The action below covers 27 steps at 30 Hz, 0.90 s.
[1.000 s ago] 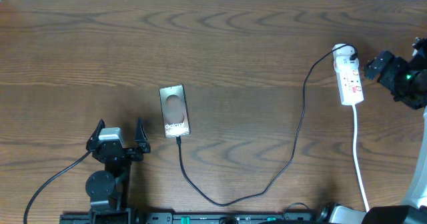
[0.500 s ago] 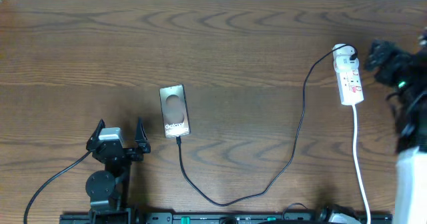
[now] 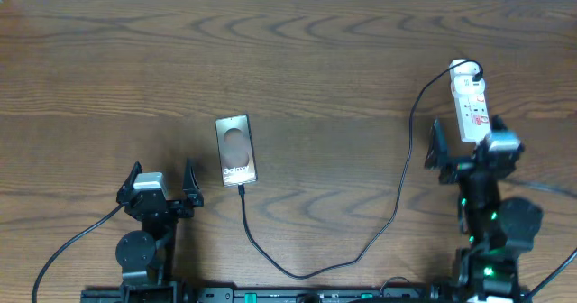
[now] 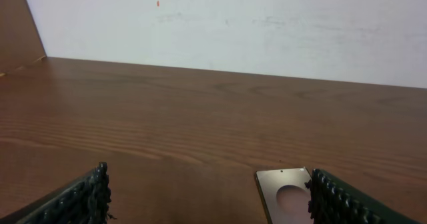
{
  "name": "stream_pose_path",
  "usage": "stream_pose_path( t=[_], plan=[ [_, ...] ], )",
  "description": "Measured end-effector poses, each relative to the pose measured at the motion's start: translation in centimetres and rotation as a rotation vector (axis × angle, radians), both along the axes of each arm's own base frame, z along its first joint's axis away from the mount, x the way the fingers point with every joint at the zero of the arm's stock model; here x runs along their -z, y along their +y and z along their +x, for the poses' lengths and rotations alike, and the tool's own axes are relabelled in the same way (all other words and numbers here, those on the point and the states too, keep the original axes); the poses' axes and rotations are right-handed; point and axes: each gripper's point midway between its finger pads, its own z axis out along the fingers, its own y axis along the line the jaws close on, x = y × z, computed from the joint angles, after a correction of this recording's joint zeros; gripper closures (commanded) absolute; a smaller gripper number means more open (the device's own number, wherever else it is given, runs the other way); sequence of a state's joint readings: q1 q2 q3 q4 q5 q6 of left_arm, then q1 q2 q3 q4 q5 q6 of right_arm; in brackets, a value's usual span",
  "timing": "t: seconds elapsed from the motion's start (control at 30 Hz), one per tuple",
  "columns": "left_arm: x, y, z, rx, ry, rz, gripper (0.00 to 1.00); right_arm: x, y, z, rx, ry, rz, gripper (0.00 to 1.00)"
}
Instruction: Plug charger to phone and switch on socket
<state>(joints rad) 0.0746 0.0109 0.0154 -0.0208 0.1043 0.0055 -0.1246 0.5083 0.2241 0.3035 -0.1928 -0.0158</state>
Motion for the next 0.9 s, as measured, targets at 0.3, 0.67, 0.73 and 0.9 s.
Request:
stream_pose_path(
  t=[0.3, 0.67, 0.73, 0.9],
  plan=[
    [0.0, 0.0, 0.0, 0.0, 0.0, 0.0, 0.09, 5.5, 0.2, -2.4, 0.009, 0.015, -0.01, 0.01],
    [0.0, 0.0, 0.0, -0.002, 0.0, 0.0, 0.09, 7.9, -0.8, -3.9, 0.075, 0.095, -0.009, 0.01],
    [0.0, 0.0, 0.0, -0.002, 0.0, 0.0, 0.09, 7.9, -0.9, -4.0, 0.083, 0.094, -0.009, 0.01],
    [0.0, 0.0, 0.0, -0.002, 0.0, 0.0, 0.09, 7.8, -1.2, -4.0, 0.1, 0.091, -0.01, 0.01]
  ],
)
